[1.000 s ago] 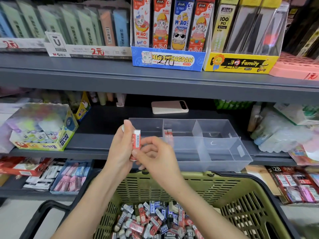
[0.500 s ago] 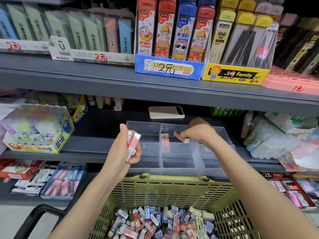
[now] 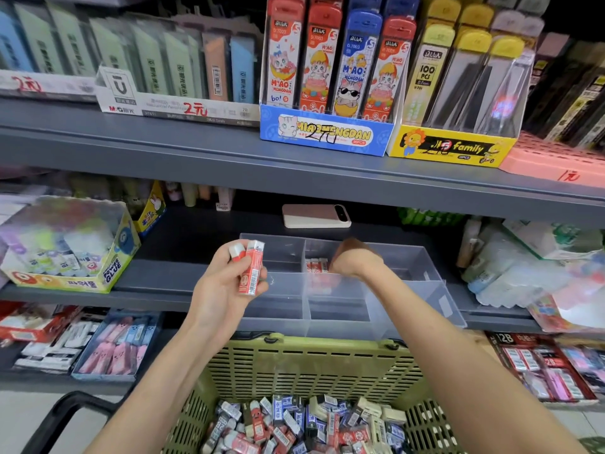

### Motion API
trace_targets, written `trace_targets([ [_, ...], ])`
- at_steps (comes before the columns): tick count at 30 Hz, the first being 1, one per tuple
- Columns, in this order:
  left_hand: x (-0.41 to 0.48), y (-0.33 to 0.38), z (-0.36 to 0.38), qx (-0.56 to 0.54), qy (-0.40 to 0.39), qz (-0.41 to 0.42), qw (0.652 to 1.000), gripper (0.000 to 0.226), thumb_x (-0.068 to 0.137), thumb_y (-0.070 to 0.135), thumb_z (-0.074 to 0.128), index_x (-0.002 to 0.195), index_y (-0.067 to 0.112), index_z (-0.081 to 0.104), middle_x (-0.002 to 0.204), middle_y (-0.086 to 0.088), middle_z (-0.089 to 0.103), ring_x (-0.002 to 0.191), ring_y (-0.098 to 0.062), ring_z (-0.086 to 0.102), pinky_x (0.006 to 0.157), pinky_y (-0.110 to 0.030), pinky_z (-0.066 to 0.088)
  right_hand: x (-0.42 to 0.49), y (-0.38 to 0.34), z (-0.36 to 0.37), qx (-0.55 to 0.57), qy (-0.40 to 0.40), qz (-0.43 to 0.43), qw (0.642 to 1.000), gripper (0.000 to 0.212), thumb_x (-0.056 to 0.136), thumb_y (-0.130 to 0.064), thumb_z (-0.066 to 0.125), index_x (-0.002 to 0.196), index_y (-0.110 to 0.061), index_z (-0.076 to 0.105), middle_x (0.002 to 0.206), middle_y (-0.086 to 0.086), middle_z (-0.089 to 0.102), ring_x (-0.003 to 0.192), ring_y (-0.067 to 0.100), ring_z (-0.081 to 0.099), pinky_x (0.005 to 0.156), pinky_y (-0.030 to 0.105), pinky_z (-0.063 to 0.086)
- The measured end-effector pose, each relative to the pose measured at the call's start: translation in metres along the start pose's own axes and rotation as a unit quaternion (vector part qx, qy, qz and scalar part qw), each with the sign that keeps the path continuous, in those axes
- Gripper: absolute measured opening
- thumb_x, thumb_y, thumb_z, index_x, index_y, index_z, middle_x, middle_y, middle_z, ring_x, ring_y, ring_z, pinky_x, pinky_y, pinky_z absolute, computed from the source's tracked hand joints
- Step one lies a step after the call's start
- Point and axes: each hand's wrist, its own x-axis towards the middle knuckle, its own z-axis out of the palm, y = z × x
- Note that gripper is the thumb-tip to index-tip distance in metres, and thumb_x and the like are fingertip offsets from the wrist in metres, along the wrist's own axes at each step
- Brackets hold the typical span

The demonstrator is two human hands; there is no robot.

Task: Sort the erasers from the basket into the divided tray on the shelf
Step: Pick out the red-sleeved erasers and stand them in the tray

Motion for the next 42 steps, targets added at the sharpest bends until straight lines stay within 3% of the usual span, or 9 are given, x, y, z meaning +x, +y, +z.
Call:
trace_targets([
  [7, 0.000, -0.002, 0.000, 0.026, -0.013, 0.005, 1.000, 0.020, 0.086, 0.013, 0.055, 0.104, 0.013, 0.062, 0.079, -0.001, 0.062, 0.071, -0.015, 0.057, 0.058, -0.024, 0.050, 0.002, 0.003, -0.007, 0.000, -0.025, -0.029, 0.999, 0.022, 0.078, -0.030, 0.069, 0.080, -0.010, 0.060, 0.085, 0.005, 0.061, 0.078, 0.023, 0.059, 0.067, 0.027, 0.047],
  [12, 0.001, -0.002, -0.002, 0.033, -0.026, 0.013, 0.999, 0.025, 0.079, 0.018, 0.058, 0.104, 0.013, 0.062, 0.080, 0.000, 0.063, 0.071, -0.013, 0.059, 0.060, -0.024, 0.051, -0.006, 0.007, -0.008, 0.188, 0.015, -0.084, 0.978, 0.022, 0.082, -0.030, 0.069, 0.103, -0.021, 0.072, 0.108, 0.000, 0.069, 0.090, 0.023, 0.068, 0.085, 0.033, 0.055],
  [17, 0.001, -0.004, -0.003, 0.047, -0.030, 0.019, 0.998, 0.029, 0.079, 0.020, 0.058, 0.107, 0.013, 0.060, 0.082, 0.001, 0.062, 0.071, -0.012, 0.060, 0.062, -0.023, 0.052, -0.007, 0.006, -0.002, 0.069, -0.024, -0.107, 0.992, 0.025, 0.088, -0.035, 0.057, 0.107, -0.025, 0.071, 0.114, -0.001, 0.068, 0.100, 0.022, 0.064, 0.088, 0.030, 0.052],
  [27, 0.000, -0.004, 0.000, 0.050, -0.023, 0.028, 0.998, 0.030, 0.077, 0.017, 0.060, 0.106, 0.011, 0.059, 0.087, -0.003, 0.061, 0.070, -0.012, 0.059, 0.061, -0.024, 0.052, -0.016, 0.004, -0.008, 0.066, -0.055, -0.113, 0.990, 0.028, 0.091, -0.033, 0.053, 0.109, -0.020, 0.071, 0.117, 0.004, 0.066, 0.104, 0.025, 0.059, 0.086, 0.029, 0.048],
  [30, 0.000, -0.005, 0.001, 0.065, -0.014, 0.035, 0.997, 0.034, 0.076, 0.018, 0.063, 0.109, 0.013, 0.056, 0.083, 0.002, 0.066, 0.068, -0.011, 0.062, 0.063, -0.023, 0.054, -0.036, -0.001, -0.011, 0.059, 0.074, -0.124, 0.988, 0.024, 0.090, -0.029, 0.053, 0.105, -0.024, 0.072, 0.112, -0.002, 0.068, 0.106, 0.020, 0.060, 0.090, 0.030, 0.049],
  [32, -0.001, -0.006, 0.002, 0.087, -0.016, 0.041, 0.995, 0.034, 0.076, 0.020, 0.064, 0.109, 0.015, 0.056, 0.080, 0.006, 0.067, 0.070, -0.009, 0.062, 0.066, -0.022, 0.054, -0.061, -0.010, -0.012, 0.230, 0.135, -0.175, 0.948, 0.017, 0.089, -0.034, 0.059, 0.091, -0.024, 0.073, 0.084, -0.007, 0.071, 0.082, 0.007, 0.064, 0.074, 0.026, 0.049],
  [34, -0.002, -0.005, 0.004, 0.105, -0.022, 0.048, 0.993, 0.034, 0.074, 0.023, 0.066, 0.106, 0.015, 0.056, 0.079, 0.005, 0.066, 0.073, -0.010, 0.061, 0.067, -0.023, 0.054, -0.092, -0.025, -0.012, 0.436, 0.053, -0.237, 0.866, 0.010, 0.086, -0.032, 0.065, 0.079, -0.027, 0.071, 0.064, -0.009, 0.068, 0.062, -0.001, 0.058, 0.058, 0.020, 0.046],
  [37, -0.004, -0.005, 0.006, 0.134, -0.039, 0.061, 0.988, 0.030, 0.074, 0.026, 0.067, 0.099, 0.013, 0.057, 0.080, 0.001, 0.063, 0.075, -0.013, 0.056, 0.070, -0.029, 0.049, -0.112, -0.040, -0.002, 0.500, 0.021, -0.241, 0.832, 0.008, 0.084, -0.023, 0.069, 0.087, -0.016, 0.071, 0.074, 0.013, 0.069, 0.066, 0.007, 0.059, 0.053, 0.019, 0.047],
  [42, -0.004, -0.006, 0.005, 0.117, -0.020, 0.053, 0.992, 0.023, 0.086, 0.028, 0.052, 0.103, 0.013, 0.059, 0.085, 0.002, 0.064, 0.084, -0.012, 0.056, 0.071, -0.026, 0.047, -0.095, -0.010, -0.014, 0.590, 0.101, -0.182, 0.780, 0.005, 0.087, -0.013, 0.063, 0.085, -0.011, 0.067, 0.076, 0.005, 0.071, 0.066, 0.010, 0.066, 0.056, 0.019, 0.051],
])
